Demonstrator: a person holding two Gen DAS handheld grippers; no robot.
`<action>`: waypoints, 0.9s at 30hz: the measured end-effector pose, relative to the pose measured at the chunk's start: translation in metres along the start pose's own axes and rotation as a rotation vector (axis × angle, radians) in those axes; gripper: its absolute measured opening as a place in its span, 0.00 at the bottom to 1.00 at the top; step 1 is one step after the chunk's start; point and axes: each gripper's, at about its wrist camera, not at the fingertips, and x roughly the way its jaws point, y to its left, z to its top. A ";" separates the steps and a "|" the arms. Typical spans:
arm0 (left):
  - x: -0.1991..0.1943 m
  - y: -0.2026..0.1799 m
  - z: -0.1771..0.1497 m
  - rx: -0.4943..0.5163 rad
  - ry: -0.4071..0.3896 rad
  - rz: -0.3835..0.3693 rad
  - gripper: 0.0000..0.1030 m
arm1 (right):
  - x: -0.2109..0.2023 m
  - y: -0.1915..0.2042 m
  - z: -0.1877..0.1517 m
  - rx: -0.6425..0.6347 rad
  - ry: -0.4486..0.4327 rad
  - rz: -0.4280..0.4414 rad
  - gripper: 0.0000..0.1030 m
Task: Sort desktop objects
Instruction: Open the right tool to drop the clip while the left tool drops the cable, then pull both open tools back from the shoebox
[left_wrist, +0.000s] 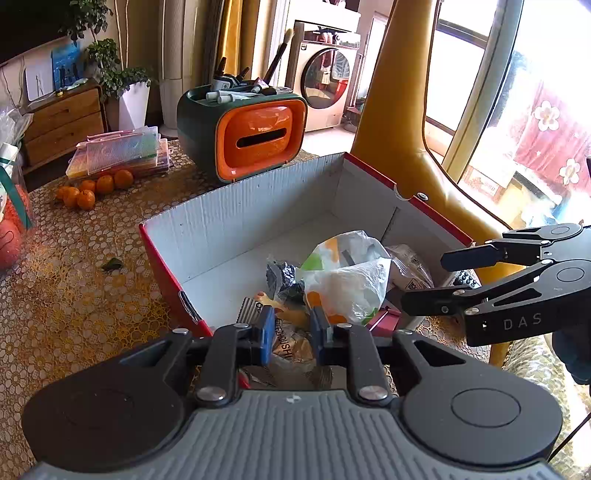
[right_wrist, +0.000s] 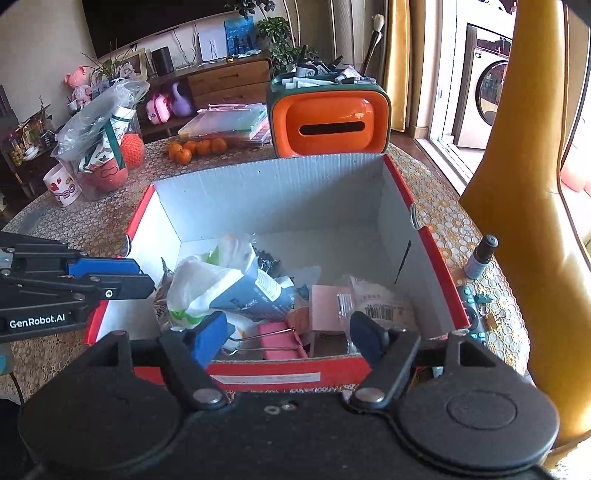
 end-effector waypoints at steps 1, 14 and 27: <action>-0.001 -0.002 -0.001 0.005 -0.001 0.002 0.21 | -0.002 0.001 0.000 -0.003 -0.004 0.001 0.72; -0.019 -0.012 -0.014 0.028 -0.011 0.024 0.26 | -0.025 0.015 -0.015 -0.020 -0.055 0.040 0.80; -0.038 -0.019 -0.025 0.032 -0.043 0.015 0.75 | -0.053 0.022 -0.027 -0.006 -0.120 0.046 0.85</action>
